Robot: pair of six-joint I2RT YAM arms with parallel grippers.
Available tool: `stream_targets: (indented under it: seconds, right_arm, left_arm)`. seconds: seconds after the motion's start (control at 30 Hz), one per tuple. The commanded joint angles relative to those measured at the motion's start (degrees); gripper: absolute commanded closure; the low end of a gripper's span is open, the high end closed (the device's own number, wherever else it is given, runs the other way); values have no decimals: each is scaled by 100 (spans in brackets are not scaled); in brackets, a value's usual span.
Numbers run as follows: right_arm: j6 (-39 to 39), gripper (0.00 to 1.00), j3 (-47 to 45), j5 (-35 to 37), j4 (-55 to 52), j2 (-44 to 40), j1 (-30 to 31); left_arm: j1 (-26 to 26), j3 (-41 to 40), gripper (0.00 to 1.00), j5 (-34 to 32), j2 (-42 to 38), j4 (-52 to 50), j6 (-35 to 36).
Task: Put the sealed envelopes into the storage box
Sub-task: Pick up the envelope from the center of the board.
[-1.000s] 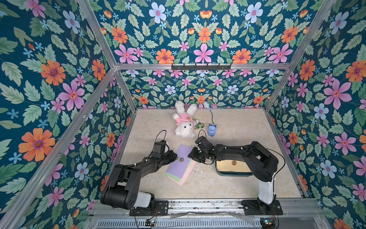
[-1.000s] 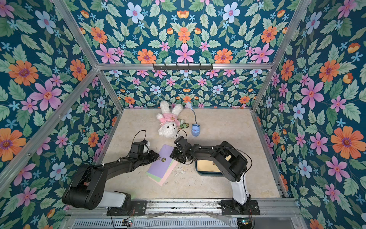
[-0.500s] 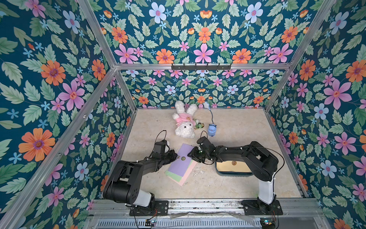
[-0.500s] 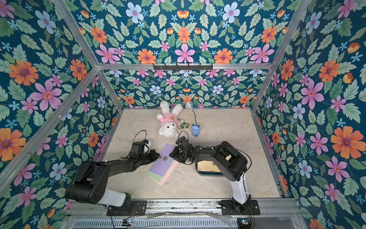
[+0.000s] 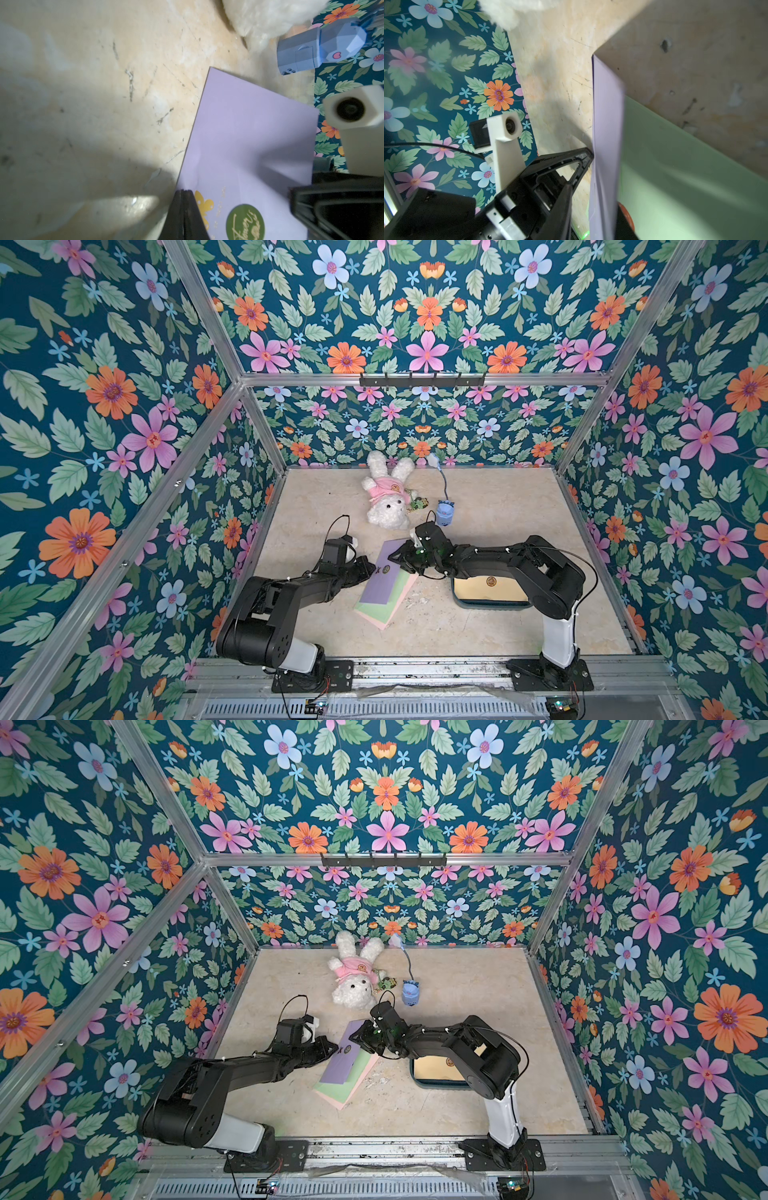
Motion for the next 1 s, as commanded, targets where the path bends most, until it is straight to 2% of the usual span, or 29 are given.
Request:
stream_targets:
  seconds: [0.0, 0.13, 0.27, 0.37, 0.53, 0.7, 0.83, 0.97]
  right_arm:
    - [-154, 83, 67, -50, -136, 49, 5]
    - [-732, 99, 193, 151, -435, -161, 10]
    - [-1778, 100, 150, 276, -550, -752, 10]
    - [-2411, 100, -72, 226, -346, -1391, 9]
    - [-3219, 100, -629, 253, 204, -2736, -4]
    - [-3377, 100, -1395, 258, 1110, -3819, 1]
    - [-3281, 100, -1639, 175, 1518, -4221, -2]
    - [-3142, 100, -1708, -173, 1850, -4310, 0]
  left_arm:
    - [1, -27, 81, 174, -137, -43, -117]
    - [0, 136, 68, 80, -652, -283, -72]
    - [17, 639, 57, -340, -1501, -1218, 223]
    - [32, 937, 50, -217, -2149, -1419, 425]
    - [28, 1388, 42, 985, -2808, -1419, 839]
    - [32, 1632, 37, 2304, -3091, -1402, 1068]
    - [24, 1543, 37, 2924, -3197, -1156, 948]
    - [8, 1307, 36, 3424, -3261, -607, 543]
